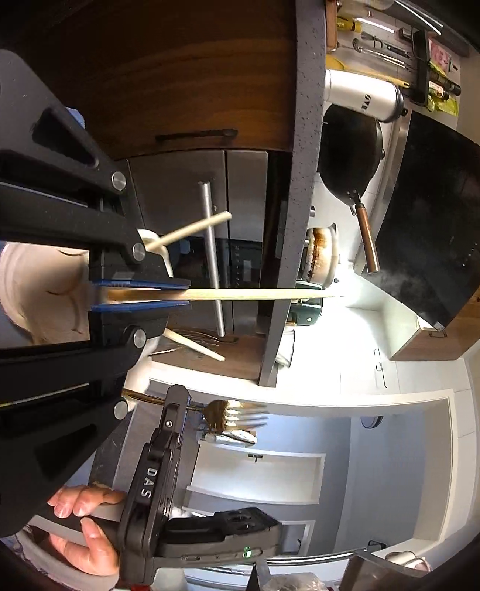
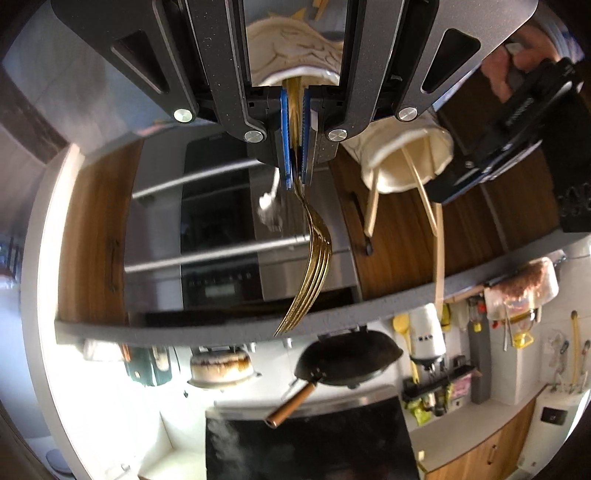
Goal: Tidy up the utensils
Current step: 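Lift the gold fork over the shorter cup while the left carries the chopstick, then open the right tool to drop the gold fork while the left releases the chopstick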
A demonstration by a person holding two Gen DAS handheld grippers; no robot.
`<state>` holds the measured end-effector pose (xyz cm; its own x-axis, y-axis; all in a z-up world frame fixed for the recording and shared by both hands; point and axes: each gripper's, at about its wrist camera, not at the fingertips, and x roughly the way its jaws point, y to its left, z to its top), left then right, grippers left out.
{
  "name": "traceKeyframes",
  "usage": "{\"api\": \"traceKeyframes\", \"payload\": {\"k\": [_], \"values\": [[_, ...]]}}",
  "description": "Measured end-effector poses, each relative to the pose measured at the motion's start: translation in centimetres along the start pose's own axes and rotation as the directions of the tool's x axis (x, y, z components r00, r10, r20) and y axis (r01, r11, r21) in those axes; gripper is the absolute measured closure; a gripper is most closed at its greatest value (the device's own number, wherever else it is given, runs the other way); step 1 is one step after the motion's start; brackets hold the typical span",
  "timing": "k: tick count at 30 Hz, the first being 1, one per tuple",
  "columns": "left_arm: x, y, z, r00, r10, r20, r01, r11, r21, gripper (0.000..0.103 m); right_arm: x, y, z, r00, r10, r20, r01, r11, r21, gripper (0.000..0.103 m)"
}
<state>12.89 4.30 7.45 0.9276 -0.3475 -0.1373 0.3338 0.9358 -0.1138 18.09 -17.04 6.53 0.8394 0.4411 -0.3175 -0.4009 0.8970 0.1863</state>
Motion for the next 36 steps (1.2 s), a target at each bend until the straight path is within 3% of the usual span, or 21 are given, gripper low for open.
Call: {"api": "traceKeyframes", "payload": {"k": [11,14,15,17,19,23,25,28,36], "values": [[0.1,-0.3,-0.7,0.999,0.033,-0.015,-0.033,0.999,0.029,0.094,0.5,-2.2,0.2,0.998,-0.049,-0.037,0.051,0.997,0.054,0.096],[-0.3,-0.6,-0.5,0.999,0.05,0.0,-0.05,0.998,0.044,0.065,0.5,-2.3,0.2,0.997,-0.058,-0.041,0.06,0.997,0.052,0.096],[-0.6,-0.7,-0.4,0.998,0.056,0.01,-0.057,0.997,0.046,0.058,0.4,-2.3,0.2,0.997,-0.062,-0.041,0.064,0.996,0.055,0.093],[-1.1,-0.8,-0.3,0.997,0.078,0.021,-0.079,0.995,0.058,0.054,0.3,-2.4,0.2,0.997,-0.068,-0.043,0.071,0.996,0.059,0.082],[-1.7,-0.8,-0.3,0.994,0.11,0.028,-0.112,0.992,0.061,0.04,-0.2,-2.4,0.1,0.997,-0.07,-0.036,0.072,0.995,0.072,0.06],[-3.4,-0.3,-0.3,0.991,0.128,0.038,-0.129,0.991,0.03,0.028,-1.8,-2.3,-0.1,0.997,-0.074,-0.023,0.076,0.994,0.073,0.047],[-4.1,-0.3,-0.3,0.989,0.143,0.041,-0.144,0.989,0.026,0.019,-2.9,-2.1,-0.4,0.997,-0.076,-0.012,0.077,0.994,0.075,0.03],[-5.1,-0.4,-0.4,0.983,0.18,0.03,-0.181,0.983,0.022,0.007,-4.7,-2.0,-1.0,0.997,-0.077,-0.001,0.077,0.993,0.089,0.015],[-7.5,-1.3,-0.9,0.973,0.229,-0.033,-0.228,0.973,0.028,0.005,-8.9,-1.5,-2.8,0.995,-0.1,0.018,0.098,0.991,0.086,0.005]]}}
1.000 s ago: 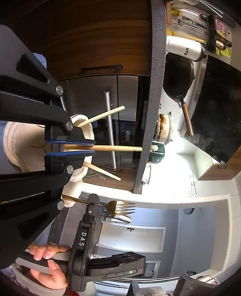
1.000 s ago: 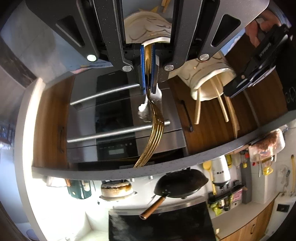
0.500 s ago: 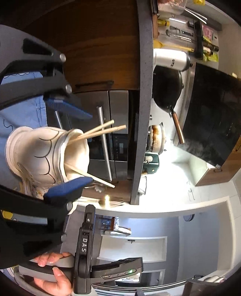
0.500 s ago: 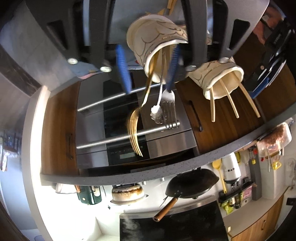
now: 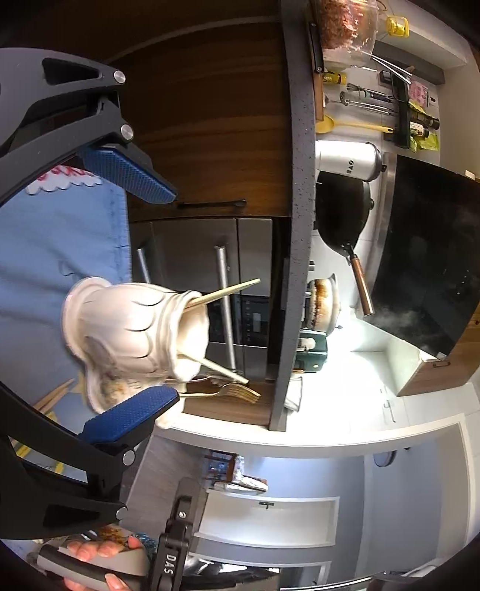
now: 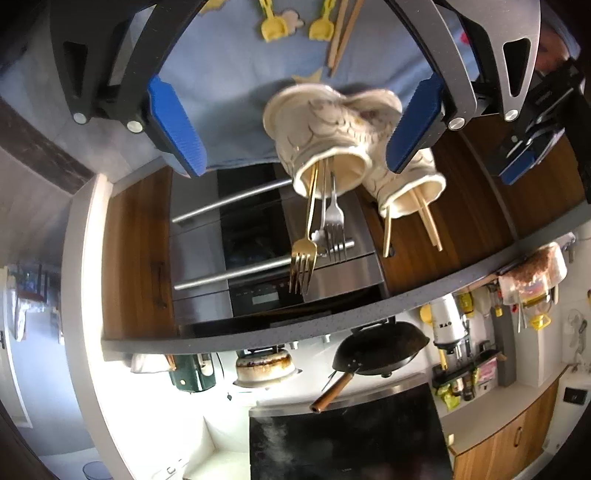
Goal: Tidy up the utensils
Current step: 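Open the right tool to drop the gold fork while the left releases the chopstick, then grasp a wooden chopstick with the left tool while the right tool grasps a yellow plastic utensil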
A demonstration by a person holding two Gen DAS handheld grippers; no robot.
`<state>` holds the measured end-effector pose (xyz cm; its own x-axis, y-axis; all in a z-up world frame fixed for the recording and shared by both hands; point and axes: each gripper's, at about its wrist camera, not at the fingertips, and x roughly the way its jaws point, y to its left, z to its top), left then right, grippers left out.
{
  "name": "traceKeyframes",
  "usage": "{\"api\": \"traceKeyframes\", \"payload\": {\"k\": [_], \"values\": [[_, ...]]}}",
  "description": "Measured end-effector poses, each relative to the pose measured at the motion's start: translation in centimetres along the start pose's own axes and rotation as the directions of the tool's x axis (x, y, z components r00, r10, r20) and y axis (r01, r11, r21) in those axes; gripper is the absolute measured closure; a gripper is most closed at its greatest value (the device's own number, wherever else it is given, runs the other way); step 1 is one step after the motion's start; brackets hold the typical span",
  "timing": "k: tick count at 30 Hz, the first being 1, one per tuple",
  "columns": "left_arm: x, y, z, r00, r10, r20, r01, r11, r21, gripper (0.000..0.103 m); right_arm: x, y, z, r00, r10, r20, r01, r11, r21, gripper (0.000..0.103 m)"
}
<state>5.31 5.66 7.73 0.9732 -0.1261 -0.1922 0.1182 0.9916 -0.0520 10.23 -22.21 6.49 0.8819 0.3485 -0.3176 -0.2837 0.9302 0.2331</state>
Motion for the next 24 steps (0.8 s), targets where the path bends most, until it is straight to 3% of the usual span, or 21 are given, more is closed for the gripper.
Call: {"api": "traceKeyframes", "payload": {"k": [11,24], "values": [[-1.3,-1.0,-2.4,0.996,-0.02,-0.092,0.021,1.0,0.006,0.005,-3.3,-0.9,-1.9,0.999,-0.038,0.011,0.038,0.999,0.021,0.005],[-0.3,-2.1,-5.0,0.978,-0.06,-0.199,0.061,0.998,-0.002,0.005,-2.2,-3.9,-5.3,0.995,-0.079,-0.063,0.084,0.992,0.094,0.005]]}}
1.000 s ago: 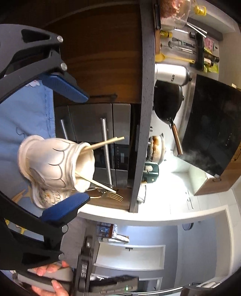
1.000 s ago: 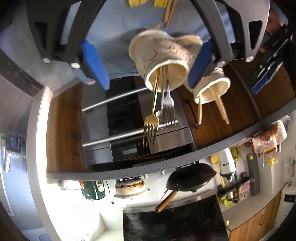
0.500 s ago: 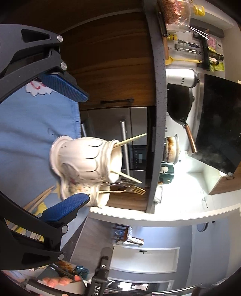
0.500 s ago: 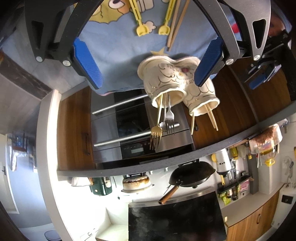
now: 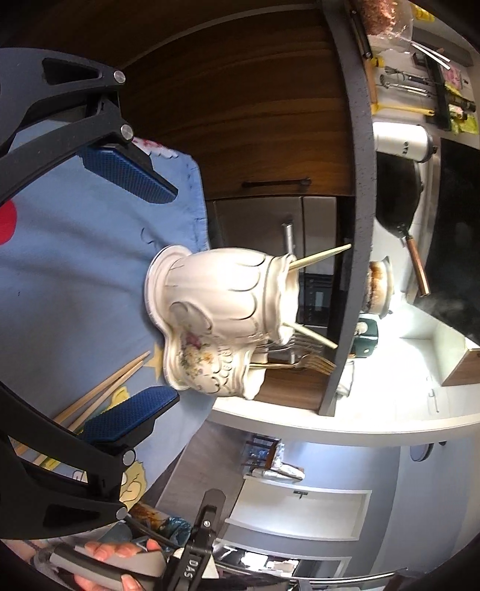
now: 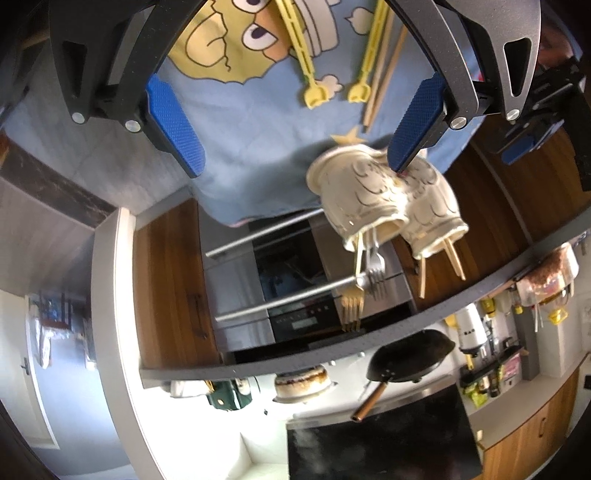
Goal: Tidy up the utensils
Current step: 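Grasp a wooden chopstick with the left tool while the right tool grasps a yellow plastic utensil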
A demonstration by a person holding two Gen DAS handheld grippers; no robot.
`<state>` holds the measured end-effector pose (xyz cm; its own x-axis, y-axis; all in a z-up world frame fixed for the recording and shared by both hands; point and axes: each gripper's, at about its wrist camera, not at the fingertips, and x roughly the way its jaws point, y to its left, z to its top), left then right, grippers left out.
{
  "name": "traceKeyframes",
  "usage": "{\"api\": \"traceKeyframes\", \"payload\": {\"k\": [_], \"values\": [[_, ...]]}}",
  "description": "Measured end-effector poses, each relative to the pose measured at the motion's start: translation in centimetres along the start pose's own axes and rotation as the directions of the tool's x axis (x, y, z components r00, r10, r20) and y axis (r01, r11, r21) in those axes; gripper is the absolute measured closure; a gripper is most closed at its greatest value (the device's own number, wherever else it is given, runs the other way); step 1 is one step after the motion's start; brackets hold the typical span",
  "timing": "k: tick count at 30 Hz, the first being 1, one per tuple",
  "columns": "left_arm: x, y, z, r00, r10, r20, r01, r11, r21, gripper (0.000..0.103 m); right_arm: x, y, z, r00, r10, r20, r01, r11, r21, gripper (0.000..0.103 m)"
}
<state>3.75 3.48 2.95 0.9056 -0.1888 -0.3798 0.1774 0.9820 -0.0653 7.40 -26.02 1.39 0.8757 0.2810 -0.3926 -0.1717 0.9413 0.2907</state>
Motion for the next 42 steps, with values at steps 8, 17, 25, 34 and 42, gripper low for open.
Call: {"api": "traceKeyframes", "payload": {"k": [8,17,25,34,42], "values": [[1.0,-1.9,-1.3,0.992,-0.04,-0.117,0.048,0.996,0.069,0.005,1.0,-0.9,-1.6,0.997,-0.013,-0.079,0.006,0.996,-0.084,0.005],[3.6,-5.1,-3.9,0.953,-0.037,-0.302,0.094,0.98,0.177,0.005,1.9,-0.3,-3.1,0.975,-0.018,-0.222,-0.017,0.987,-0.157,0.005],[4.3,-6.6,-4.5,0.923,-0.073,-0.378,0.159,0.967,0.201,0.009,3.4,0.2,-4.6,0.944,0.006,-0.331,-0.072,0.98,-0.187,0.032],[5.3,-8.6,-5.4,0.88,-0.102,-0.464,0.223,0.951,0.214,0.062,4.2,1.8,-5.9,0.919,0.017,-0.394,-0.121,0.963,-0.242,0.047],[6.7,-7.9,-4.4,0.851,-0.103,-0.515,0.221,0.96,0.173,0.09,3.7,2.1,-6.2,0.923,-0.011,-0.384,-0.108,0.952,-0.288,0.078]]}}
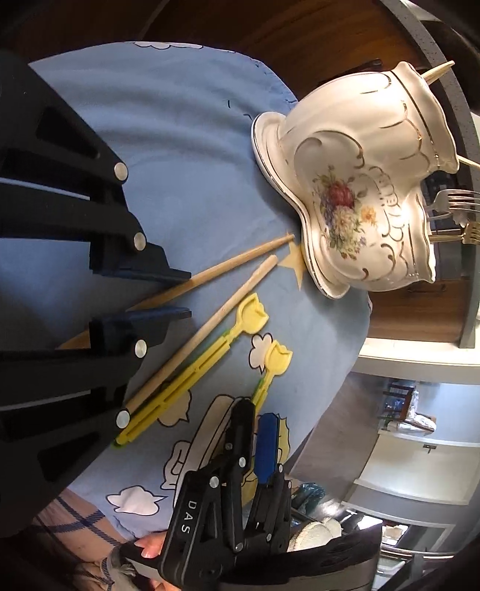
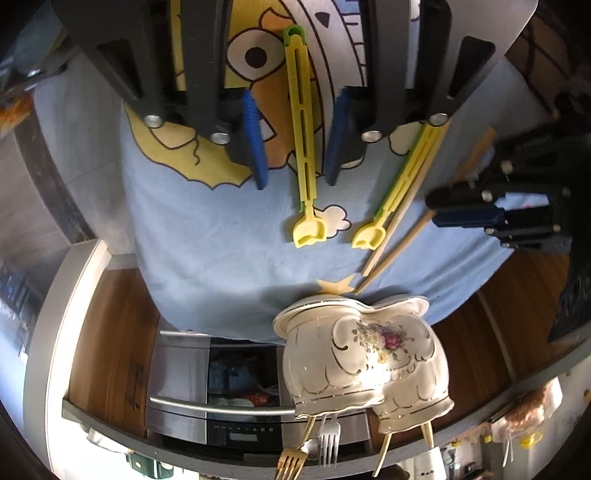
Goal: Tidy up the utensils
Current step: 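Grasp a wooden chopstick with the left tool while the right tool grasps a yellow plastic utensil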
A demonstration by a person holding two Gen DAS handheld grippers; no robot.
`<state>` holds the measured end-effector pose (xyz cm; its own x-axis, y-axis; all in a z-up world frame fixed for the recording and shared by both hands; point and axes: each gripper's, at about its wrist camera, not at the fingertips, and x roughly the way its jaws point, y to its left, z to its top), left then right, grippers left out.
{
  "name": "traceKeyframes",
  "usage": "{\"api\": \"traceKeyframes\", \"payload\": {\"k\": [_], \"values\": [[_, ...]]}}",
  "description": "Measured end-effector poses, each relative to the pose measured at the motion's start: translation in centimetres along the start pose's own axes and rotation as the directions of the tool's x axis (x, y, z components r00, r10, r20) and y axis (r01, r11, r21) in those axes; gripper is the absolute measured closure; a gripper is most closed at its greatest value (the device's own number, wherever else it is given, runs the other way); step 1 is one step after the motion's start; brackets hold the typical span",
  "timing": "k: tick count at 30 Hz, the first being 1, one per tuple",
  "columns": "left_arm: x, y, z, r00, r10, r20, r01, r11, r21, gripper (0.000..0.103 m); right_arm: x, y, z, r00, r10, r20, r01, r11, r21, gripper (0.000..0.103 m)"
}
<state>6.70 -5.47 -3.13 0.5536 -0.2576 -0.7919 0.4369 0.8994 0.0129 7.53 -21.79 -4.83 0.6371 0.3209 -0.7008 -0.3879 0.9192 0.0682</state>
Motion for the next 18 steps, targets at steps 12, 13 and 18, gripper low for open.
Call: {"api": "traceKeyframes", "payload": {"k": [12,13,18], "values": [[-3.2,3.1,-3.0,0.991,0.106,-0.086,-0.095,0.988,0.121,0.097,-0.6,0.6,-0.2,0.998,0.047,-0.039,-0.049,0.998,-0.047,0.092],[-3.4,3.4,-3.4,0.99,0.108,-0.088,-0.098,0.988,0.116,0.097,-0.5,0.7,-0.3,0.998,0.043,-0.045,-0.045,0.998,-0.049,0.092],[-4.0,4.1,-3.8,0.992,0.098,-0.079,-0.093,0.993,0.074,0.095,-0.5,0.9,-0.1,0.999,0.028,-0.036,-0.03,0.999,-0.044,0.078]]}}
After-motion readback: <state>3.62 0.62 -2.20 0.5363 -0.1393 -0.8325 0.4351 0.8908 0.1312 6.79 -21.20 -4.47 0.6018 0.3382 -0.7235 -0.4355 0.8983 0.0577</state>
